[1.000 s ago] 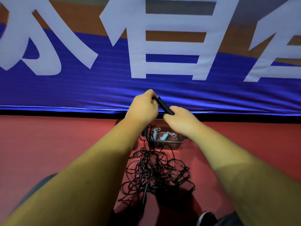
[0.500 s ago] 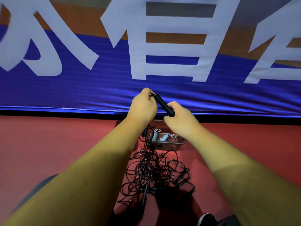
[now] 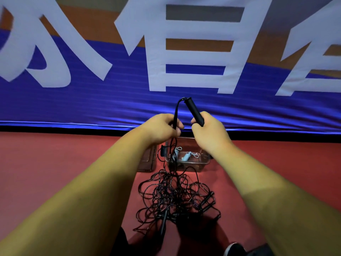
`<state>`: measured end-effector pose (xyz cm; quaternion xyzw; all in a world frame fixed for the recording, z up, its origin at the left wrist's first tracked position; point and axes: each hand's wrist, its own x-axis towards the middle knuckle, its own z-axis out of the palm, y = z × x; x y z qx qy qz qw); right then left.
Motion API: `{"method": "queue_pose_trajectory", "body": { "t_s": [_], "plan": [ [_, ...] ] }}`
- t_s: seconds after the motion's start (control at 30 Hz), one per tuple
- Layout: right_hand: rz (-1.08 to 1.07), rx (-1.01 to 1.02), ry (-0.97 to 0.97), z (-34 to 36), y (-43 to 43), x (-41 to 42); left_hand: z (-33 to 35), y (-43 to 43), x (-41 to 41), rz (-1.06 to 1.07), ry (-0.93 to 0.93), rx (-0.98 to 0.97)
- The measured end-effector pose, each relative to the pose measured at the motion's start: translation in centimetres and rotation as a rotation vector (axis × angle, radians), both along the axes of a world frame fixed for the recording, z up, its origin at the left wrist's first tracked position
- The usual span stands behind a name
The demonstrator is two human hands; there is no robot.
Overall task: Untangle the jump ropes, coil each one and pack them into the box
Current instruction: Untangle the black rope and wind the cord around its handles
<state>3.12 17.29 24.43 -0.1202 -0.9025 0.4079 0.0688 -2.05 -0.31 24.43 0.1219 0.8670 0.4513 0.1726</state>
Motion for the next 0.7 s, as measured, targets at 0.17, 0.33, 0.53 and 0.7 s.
{"method": "queue_pose_trajectory", "body": {
  "t_s": [0.17, 0.33, 0.53, 0.7],
  "plan": [
    [-0.017, -0.021, 0.057, 0.2, -0.1, 0.1, 0.1, -0.7, 0.1, -0.079, 0.083, -0.108],
    [-0.03, -0.088, 0.132, 0.4, -0.6, 0.3, 0.2, -0.8, -0.2, -0.01, 0.205, -0.211],
    [-0.116, -0.256, 0.18, 0.9, -0.6, -0.4, -0.5, -0.3, 0.4, -0.165, 0.037, -0.336],
    [-0.142, -0.332, 0.153, 1.2, -0.4, -0.7, -0.5, 0.1, 0.6, -0.134, 0.072, -0.319]
  ]
}}
